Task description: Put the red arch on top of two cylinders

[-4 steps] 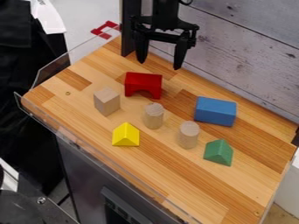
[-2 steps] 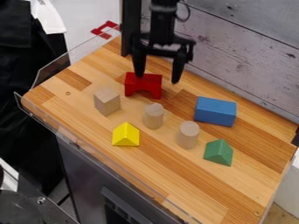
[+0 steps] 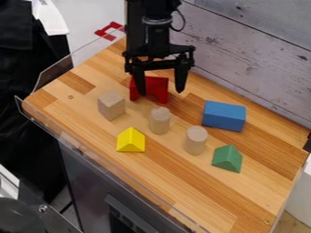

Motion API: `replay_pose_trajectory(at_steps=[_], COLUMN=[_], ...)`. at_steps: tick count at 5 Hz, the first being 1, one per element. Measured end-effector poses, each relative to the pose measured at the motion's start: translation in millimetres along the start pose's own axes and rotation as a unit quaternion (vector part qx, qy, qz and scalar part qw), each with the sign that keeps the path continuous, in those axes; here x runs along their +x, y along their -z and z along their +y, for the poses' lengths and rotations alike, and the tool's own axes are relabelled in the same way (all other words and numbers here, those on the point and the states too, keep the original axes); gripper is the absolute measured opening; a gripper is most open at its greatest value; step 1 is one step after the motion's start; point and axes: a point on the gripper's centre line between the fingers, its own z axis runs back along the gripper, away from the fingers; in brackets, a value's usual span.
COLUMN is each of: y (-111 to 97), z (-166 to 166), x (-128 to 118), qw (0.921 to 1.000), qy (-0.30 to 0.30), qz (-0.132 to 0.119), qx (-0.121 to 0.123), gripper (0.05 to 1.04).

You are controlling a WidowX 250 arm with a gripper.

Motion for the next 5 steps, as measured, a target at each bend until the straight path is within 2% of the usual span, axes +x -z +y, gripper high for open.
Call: replay_pose_trajectory(at_steps=[1,2,3,4,5], y=[0.7,-5.0,-19.1,-27.0,-23.6], z=[1.2,3.3,6.6,21.5,26.8], x=[7.1,11.5,15.6,18.9,22.2], qw=[0.9959,0.9763,0.9505,0.9353,0.9281], qy=[-0.086,-0.201,-0.272,-0.312,-0.335], qz=[-0.009,-0.032,-0.070,-0.079,-0.069], qx=[-0.024,-0.074,-0.132,-0.147,-0.148], gripper=[0.999,0.999,0.999,0.999,0.999])
